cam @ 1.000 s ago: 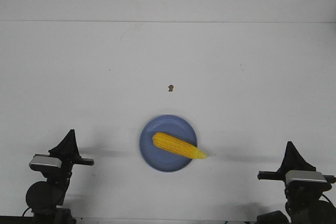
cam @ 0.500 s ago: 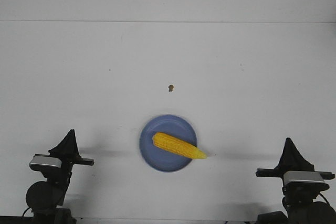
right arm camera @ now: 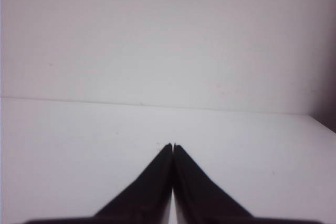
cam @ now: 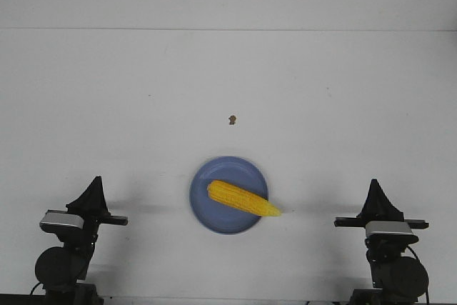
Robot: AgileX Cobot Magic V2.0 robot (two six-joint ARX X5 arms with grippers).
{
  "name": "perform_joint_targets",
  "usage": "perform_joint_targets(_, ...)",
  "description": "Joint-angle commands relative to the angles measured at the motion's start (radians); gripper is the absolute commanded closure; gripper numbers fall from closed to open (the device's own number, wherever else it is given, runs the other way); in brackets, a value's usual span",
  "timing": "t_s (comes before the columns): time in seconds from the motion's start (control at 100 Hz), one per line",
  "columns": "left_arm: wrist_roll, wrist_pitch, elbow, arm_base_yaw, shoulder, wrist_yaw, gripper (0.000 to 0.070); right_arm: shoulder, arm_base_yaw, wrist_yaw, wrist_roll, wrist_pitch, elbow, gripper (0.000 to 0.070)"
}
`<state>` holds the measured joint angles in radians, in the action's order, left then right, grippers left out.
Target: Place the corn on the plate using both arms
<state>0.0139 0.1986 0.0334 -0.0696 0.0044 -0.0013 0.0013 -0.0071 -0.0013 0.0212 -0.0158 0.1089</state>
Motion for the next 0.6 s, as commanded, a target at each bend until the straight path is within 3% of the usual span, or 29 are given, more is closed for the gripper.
perform_joint_targets(0.0, 0.005, 0.011, -0.019, 0.001, -0.001, -0.002, 0.0687, 0.000, -0.011, -0.008, -0.029, -0.050, -0.030, 0.0700)
perform_joint_targets(0.16, 0.005, 0.011, -0.019, 0.001, -0.001, -0.002, 0.0687, 0.000, -0.024, -0.027, -0.034, -0.134, -0.095, 0.0700)
perform_joint_targets(0.59, 0.005, 0.011, -0.019, 0.001, -0.001, -0.002, 0.0687, 0.000, -0.025, -0.025, -0.050, -0.126, -0.097, 0.0700)
